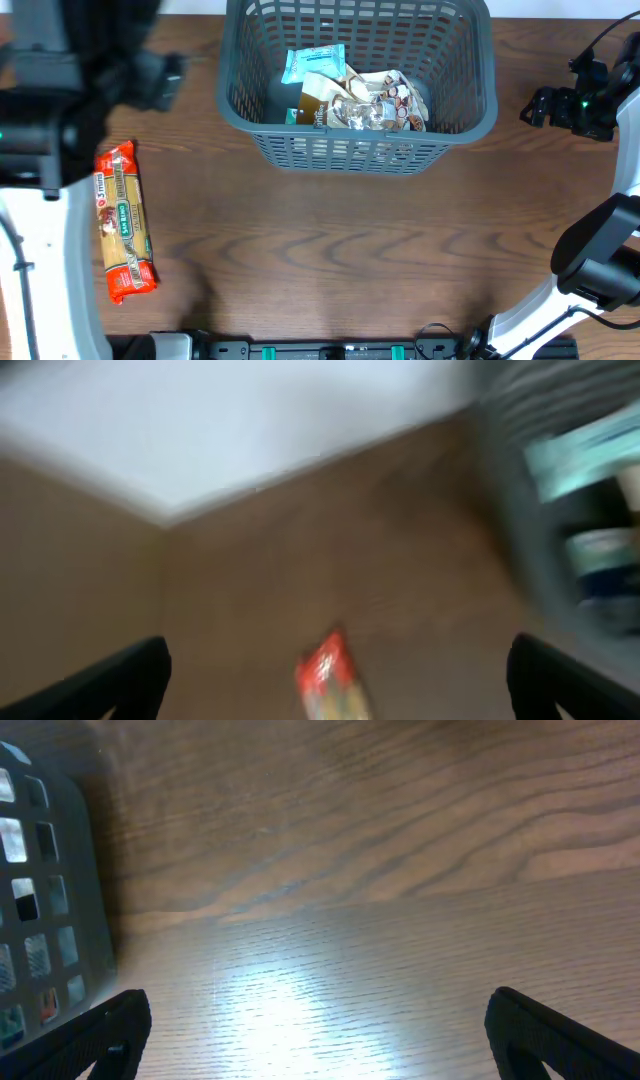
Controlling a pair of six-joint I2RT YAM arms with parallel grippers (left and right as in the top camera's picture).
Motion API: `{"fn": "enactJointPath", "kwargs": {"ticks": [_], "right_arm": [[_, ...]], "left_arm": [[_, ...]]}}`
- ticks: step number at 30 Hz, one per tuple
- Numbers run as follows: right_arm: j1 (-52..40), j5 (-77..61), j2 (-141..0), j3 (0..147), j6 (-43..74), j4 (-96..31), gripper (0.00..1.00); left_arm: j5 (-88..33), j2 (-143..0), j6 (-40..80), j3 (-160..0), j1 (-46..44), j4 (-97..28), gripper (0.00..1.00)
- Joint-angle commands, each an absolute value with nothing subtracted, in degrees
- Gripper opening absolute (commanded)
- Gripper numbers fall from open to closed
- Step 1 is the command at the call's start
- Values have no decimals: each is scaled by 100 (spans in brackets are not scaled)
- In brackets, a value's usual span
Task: Pack container
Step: 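Lower the left gripper onto the San Remo spaghetti pack and grasp it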
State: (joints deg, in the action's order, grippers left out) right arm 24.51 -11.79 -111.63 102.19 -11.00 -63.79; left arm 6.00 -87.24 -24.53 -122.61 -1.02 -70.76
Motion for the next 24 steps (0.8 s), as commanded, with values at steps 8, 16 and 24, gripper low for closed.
{"fn": "enactJointPath", "kwargs": {"ticks": [8,16,24], "right_arm": [[2429,-1225,-11179,10193,-1188,-6383,99],[2429,-1223,-11179,10193,-1188,-6396,99],[2429,-1223,-11179,10193,-1188,-6396,99]], "left_arm": [[-108,-8364,-1199,-11146,1959,-7463,99],[-108,-7085,-561,-7780,2571,-5981,99],[-106,-6652,-69,-5129,2606,-4622,99]]}}
